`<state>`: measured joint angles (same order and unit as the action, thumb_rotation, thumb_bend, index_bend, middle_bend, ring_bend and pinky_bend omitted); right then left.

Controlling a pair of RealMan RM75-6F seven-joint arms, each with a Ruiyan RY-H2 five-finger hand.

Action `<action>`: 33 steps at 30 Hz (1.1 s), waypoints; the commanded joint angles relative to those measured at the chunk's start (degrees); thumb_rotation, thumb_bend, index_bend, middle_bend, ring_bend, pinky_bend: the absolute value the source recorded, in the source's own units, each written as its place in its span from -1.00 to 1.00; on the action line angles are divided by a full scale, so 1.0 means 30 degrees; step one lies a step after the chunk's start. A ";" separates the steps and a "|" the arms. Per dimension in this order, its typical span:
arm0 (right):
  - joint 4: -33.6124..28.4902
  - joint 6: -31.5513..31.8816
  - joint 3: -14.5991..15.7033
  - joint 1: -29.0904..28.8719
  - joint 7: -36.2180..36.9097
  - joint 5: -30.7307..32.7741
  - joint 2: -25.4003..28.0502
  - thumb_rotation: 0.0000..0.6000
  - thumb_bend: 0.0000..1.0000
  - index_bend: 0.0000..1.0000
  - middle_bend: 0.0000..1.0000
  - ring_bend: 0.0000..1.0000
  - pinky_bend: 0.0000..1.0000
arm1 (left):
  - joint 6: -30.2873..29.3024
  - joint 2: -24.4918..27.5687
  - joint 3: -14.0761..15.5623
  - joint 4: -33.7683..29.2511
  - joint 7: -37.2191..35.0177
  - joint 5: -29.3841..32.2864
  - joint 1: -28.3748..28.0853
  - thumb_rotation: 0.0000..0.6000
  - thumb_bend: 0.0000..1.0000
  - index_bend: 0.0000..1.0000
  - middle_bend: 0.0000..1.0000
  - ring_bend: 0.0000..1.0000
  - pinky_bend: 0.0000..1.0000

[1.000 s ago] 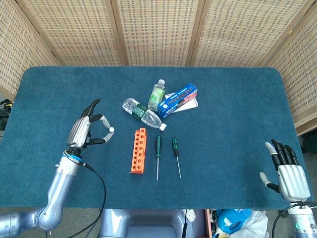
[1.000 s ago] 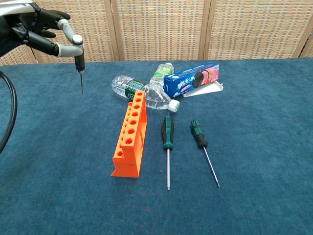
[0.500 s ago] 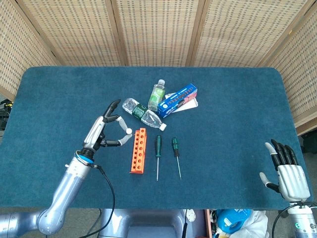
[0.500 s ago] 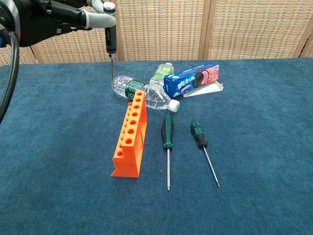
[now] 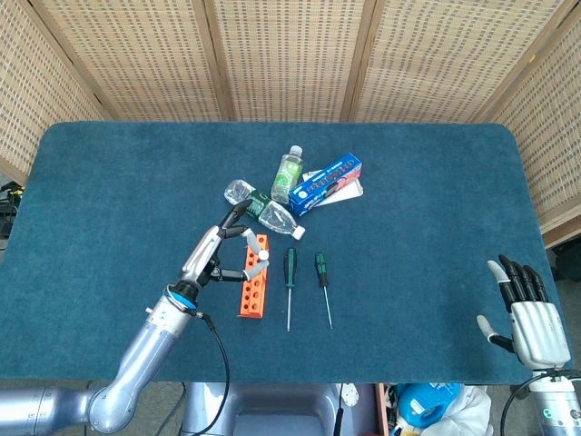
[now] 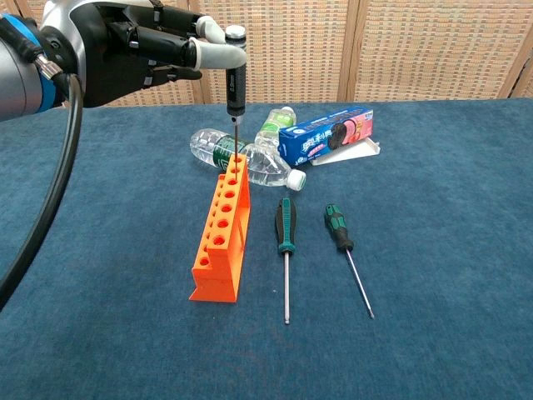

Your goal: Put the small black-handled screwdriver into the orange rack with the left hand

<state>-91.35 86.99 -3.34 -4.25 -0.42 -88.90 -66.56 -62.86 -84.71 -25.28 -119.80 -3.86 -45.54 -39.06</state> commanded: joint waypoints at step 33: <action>-0.0068 -0.0076 0.0042 -0.0040 -0.0146 -0.0029 -0.0033 1.00 -0.44 -1.00 -1.00 -1.00 -1.00 | 0.0193 0.0626 0.0047 0.0176 -0.1183 0.1333 -0.0147 1.00 -0.35 0.24 -0.91 -1.00 -1.00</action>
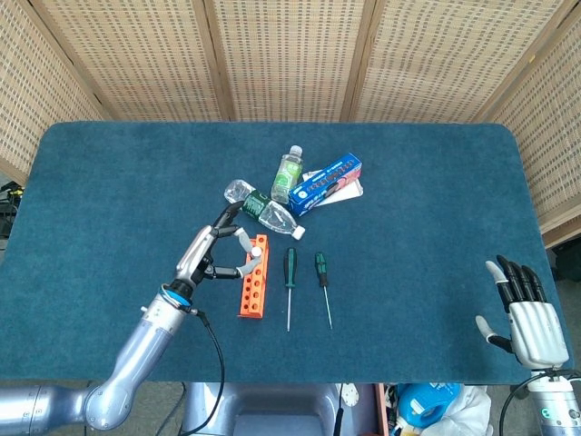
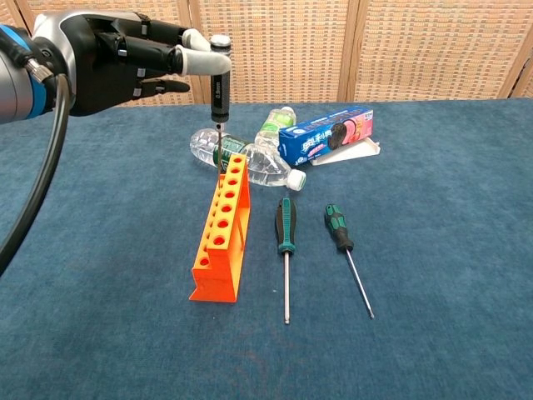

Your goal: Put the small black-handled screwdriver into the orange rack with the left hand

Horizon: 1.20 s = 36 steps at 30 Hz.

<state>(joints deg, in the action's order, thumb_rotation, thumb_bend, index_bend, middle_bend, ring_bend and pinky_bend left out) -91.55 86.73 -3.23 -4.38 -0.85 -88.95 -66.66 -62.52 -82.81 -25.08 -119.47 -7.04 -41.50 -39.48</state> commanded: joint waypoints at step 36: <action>-0.0007 0.0006 -0.0014 -0.0020 0.0038 -0.0006 -0.0008 1.00 -0.44 -1.00 -1.00 -1.00 -1.00 | 0.1215 -0.0030 0.0169 0.1030 -0.1696 -0.0824 -0.0104 1.00 -0.35 0.24 -0.91 -1.00 -1.00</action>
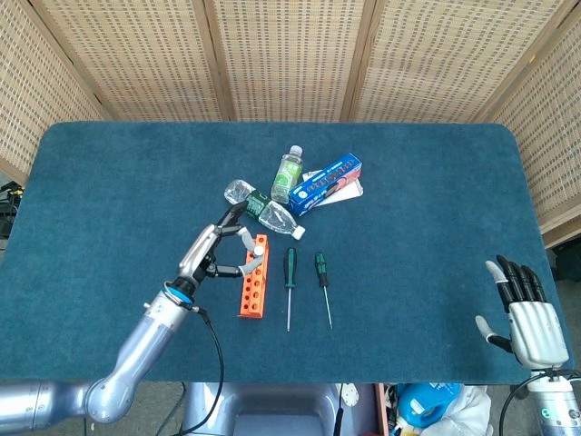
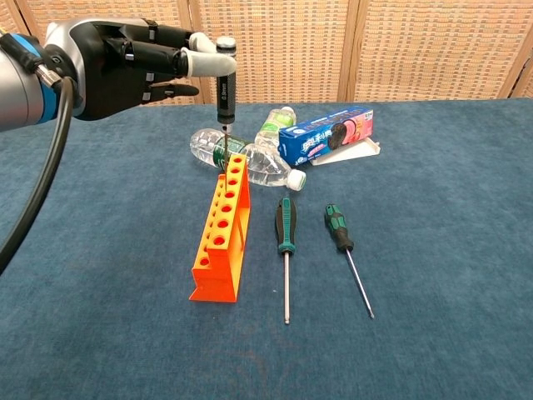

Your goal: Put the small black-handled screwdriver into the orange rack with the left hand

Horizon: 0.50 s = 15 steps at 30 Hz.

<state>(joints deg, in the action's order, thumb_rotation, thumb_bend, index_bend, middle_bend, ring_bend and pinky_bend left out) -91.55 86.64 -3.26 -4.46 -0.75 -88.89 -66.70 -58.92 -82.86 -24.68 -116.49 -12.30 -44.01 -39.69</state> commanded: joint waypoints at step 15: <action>-0.0034 0.0026 0.0002 0.0017 0.0029 0.0001 0.0053 1.00 -0.44 -1.00 -1.00 -1.00 -1.00 | -0.0035 -0.0279 0.0249 0.0374 0.0242 -0.0116 -0.0234 1.00 -0.35 0.24 -0.91 -1.00 -1.00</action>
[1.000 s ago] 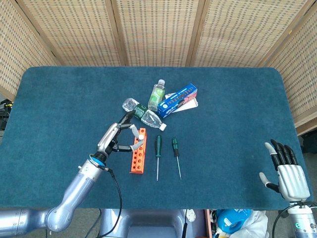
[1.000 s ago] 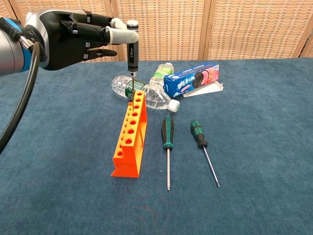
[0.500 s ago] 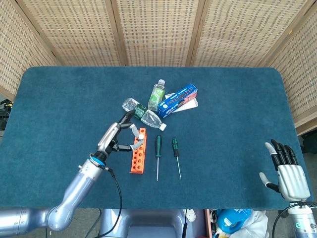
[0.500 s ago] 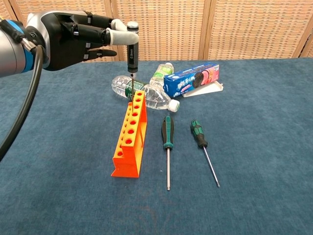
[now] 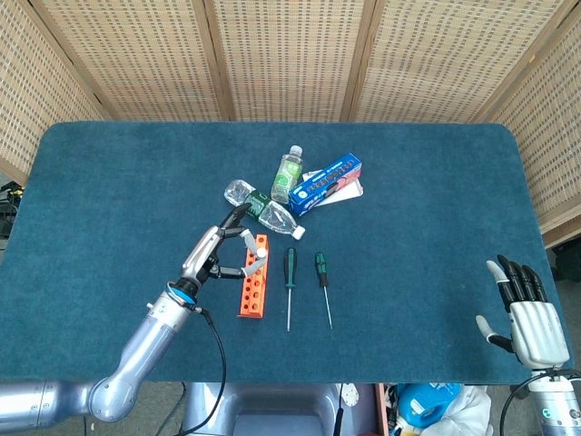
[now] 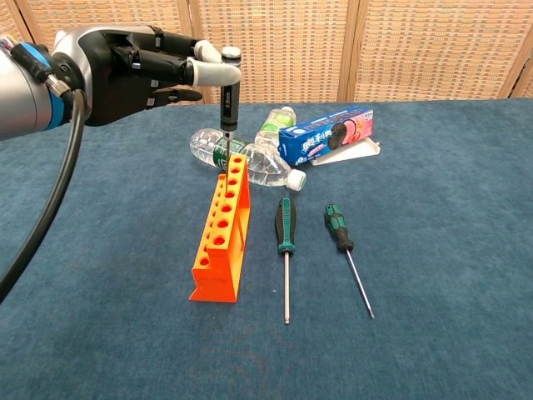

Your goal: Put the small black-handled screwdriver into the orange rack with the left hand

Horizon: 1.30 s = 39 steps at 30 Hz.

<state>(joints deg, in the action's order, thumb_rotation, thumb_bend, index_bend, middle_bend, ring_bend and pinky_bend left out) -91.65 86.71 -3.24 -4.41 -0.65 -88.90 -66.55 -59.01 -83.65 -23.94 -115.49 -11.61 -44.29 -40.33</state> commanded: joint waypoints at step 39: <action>0.0030 0.0012 -0.0005 0.0024 0.0079 0.0041 0.0038 1.00 -0.44 -1.00 -1.00 -1.00 -1.00 | 0.0229 -0.0694 0.0484 0.1213 -0.0081 -0.0482 -0.0155 1.00 -0.35 0.24 -0.91 -1.00 -1.00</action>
<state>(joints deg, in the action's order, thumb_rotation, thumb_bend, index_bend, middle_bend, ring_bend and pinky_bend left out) -91.56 86.74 -3.26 -4.34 -0.41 -88.78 -66.43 -58.38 -85.68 -22.55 -111.91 -11.81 -45.69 -40.82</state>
